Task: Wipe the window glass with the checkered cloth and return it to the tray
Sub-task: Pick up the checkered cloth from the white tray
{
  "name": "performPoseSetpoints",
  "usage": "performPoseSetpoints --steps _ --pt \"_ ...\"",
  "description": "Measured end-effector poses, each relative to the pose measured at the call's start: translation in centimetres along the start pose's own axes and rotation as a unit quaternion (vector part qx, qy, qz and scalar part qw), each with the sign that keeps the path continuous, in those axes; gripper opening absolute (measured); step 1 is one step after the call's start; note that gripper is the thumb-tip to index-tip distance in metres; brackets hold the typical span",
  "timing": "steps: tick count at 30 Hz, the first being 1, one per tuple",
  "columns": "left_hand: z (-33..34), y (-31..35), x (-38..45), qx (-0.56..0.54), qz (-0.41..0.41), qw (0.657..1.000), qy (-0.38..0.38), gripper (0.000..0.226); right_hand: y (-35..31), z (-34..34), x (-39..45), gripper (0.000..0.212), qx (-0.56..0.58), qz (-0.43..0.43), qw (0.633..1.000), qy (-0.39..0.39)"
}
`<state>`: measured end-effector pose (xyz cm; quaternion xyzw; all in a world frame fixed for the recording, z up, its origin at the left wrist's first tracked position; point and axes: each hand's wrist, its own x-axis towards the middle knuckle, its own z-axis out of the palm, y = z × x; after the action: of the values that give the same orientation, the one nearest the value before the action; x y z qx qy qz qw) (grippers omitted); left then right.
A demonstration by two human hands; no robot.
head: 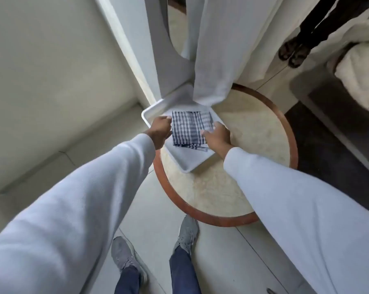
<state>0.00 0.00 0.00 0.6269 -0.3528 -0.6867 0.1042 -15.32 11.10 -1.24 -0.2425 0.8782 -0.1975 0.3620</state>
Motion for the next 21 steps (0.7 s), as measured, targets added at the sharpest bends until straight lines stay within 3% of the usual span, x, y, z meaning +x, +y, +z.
performPoseSetpoints --steps 3,7,11,14,17,21 --pt "1.0 -0.7 3.1 0.113 0.001 0.993 0.031 0.024 -0.1 1.3 2.7 0.051 -0.026 0.034 0.998 0.035" --pt "1.3 -1.2 5.3 0.198 -0.019 0.978 0.064 0.052 0.1 3.0 4.7 0.047 -0.072 0.041 0.994 0.065" --pt "1.5 -1.6 7.3 0.225 -0.004 0.974 0.010 0.046 0.6 4.9 5.5 0.036 -0.092 0.040 0.993 0.067" --pt "1.3 -1.6 7.4 0.257 0.005 0.966 -0.018 0.043 0.3 5.3 5.5 0.027 -0.061 0.052 0.996 0.036" --pt "0.0 -1.1 6.6 0.268 0.015 0.963 0.008 0.042 -0.6 4.7 5.1 0.025 0.005 0.056 0.998 0.032" --pt "-3.9 2.3 3.3 0.227 0.047 0.972 0.025 0.042 -4.1 3.3 2.4 0.030 0.089 0.005 0.996 0.010"
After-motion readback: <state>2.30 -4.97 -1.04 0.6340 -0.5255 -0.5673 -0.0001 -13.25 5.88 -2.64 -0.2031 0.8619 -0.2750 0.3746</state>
